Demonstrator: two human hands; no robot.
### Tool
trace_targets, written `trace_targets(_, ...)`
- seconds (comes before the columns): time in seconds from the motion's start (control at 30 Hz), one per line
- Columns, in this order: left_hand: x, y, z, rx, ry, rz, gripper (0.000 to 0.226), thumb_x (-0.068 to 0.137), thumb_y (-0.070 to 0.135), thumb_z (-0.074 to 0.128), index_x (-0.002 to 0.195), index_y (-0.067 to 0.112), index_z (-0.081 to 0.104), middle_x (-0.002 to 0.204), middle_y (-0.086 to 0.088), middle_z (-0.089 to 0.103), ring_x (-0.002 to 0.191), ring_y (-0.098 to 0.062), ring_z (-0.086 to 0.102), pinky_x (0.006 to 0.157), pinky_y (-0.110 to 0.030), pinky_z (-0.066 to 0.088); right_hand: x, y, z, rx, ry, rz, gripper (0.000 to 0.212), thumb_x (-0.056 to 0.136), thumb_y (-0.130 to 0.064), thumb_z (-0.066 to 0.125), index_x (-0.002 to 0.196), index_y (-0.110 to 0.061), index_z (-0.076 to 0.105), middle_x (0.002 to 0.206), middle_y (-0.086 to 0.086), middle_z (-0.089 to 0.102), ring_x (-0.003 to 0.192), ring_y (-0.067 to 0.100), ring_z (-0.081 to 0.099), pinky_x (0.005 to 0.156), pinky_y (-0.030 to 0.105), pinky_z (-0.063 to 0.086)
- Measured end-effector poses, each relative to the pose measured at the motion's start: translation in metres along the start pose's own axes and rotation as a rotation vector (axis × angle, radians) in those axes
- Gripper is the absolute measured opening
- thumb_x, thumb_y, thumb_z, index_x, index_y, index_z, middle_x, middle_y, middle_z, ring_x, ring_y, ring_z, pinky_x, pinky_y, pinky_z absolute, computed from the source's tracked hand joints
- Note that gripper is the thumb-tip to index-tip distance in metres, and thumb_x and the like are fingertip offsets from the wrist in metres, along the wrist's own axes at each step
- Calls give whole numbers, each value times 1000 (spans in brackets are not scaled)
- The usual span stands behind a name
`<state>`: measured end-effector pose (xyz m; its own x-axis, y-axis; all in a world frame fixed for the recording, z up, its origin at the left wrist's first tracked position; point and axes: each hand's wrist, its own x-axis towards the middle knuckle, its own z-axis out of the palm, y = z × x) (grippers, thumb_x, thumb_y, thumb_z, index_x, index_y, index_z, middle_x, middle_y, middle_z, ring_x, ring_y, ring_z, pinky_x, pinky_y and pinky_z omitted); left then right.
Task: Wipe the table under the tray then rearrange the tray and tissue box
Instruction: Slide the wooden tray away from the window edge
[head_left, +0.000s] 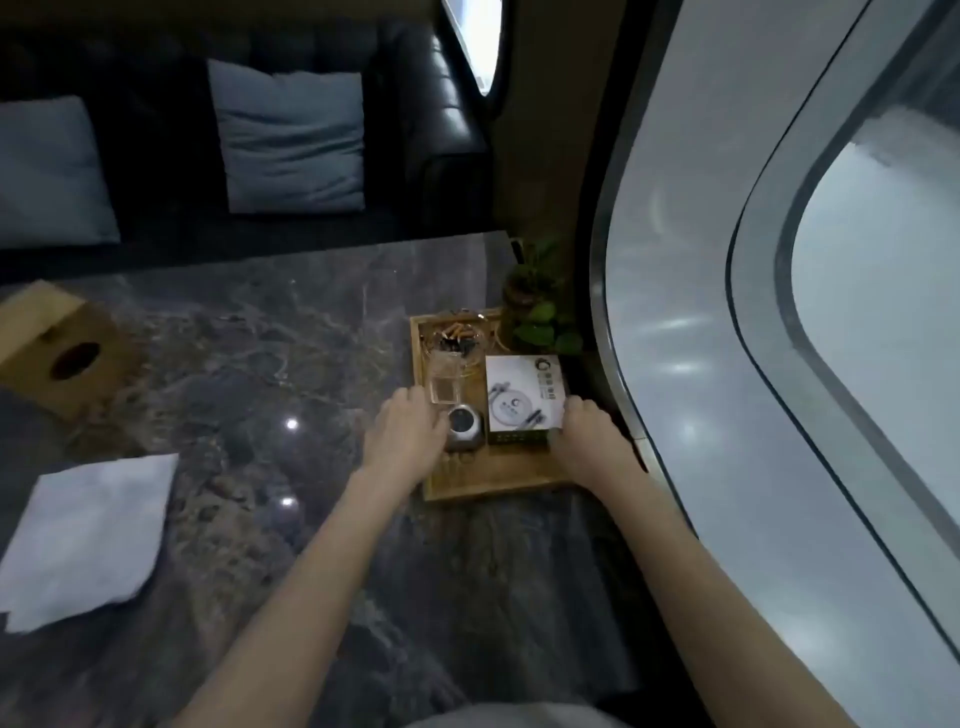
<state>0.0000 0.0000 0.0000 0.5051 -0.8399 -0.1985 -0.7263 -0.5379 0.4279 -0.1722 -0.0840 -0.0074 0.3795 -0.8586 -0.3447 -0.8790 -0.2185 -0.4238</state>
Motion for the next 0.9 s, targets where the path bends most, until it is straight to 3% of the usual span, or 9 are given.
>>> trace_targets(0.07, -3, -4, 16, -36, 7, -38, 44, 92, 29, 43, 128, 3, 39, 139, -19, 38, 125, -34, 40, 96, -45, 38, -3, 8, 14, 111, 110, 40, 44, 90, -13, 44, 131, -2, 33, 130, 20, 45, 118, 35, 42, 93, 43, 41)
trace_targets(0.13, -10, -12, 37, -19, 34, -12, 61, 94, 31, 39, 144, 6, 14, 156, -13, 14, 141, -28, 20, 110, -44, 26, -11, 15, 33, 212, 171, 37, 55, 92, -12, 44, 141, -5, 21, 141, 18, 37, 130, 33, 34, 103, 43, 35)
trace_targets(0.27, -14, -23, 67, -16, 38, 3, 66, 95, 34, 34, 146, 11, -1, 158, -6, 2, 145, -20, 5, 116, -41, 11, -7, 28, 55, 319, 227, 100, 56, 95, -11, 40, 145, -6, 16, 151, 18, 27, 139, 31, 24, 110, 40, 26)
trace_targets(0.37, -18, -26, 83, -89, 7, -67, 64, 95, 31, 37, 146, 7, 6, 157, -9, 10, 144, -23, 11, 115, -41, 14, -1, 36, 66, 286, 226, 146, 51, 96, -11, 38, 144, -4, 20, 144, 21, 35, 133, 35, 33, 106, 42, 31)
trace_targets(0.5, -17, -23, 91, -120, 116, -135, 55, 91, 21, 49, 139, 3, 28, 139, -17, 40, 124, -31, 39, 104, -42, 34, 9, 37, 73, 128, 250, 233, 41, 94, -6, 37, 134, 3, 35, 128, 25, 47, 118, 38, 46, 92, 43, 43)
trace_targets(0.67, -14, -24, 90, -204, 130, -220, 38, 91, 17, 49, 126, 5, 42, 119, -15, 48, 106, -27, 50, 87, -38, 45, 19, 28, 67, -142, 156, 282, 28, 91, 5, 37, 119, 3, 43, 121, 19, 50, 114, 30, 49, 81, 37, 50)
trace_targets(0.77, -12, -27, 89, -217, 142, -244, 20, 91, 19, 49, 106, 6, 52, 107, -11, 50, 85, -18, 49, 71, -31, 42, 25, 26, 61, -235, 125, 290, 29, 91, 5, 42, 119, 2, 41, 123, 18, 50, 113, 28, 52, 78, 36, 51)
trace_targets(0.9, -10, -30, 88, -199, 139, -254, 18, 92, 19, 48, 101, 5, 54, 104, -12, 52, 79, -17, 47, 67, -31, 38, 28, 27, 62, -318, 84, 277, 36, 88, 3, 50, 123, 5, 40, 122, 19, 53, 109, 28, 55, 75, 35, 52)
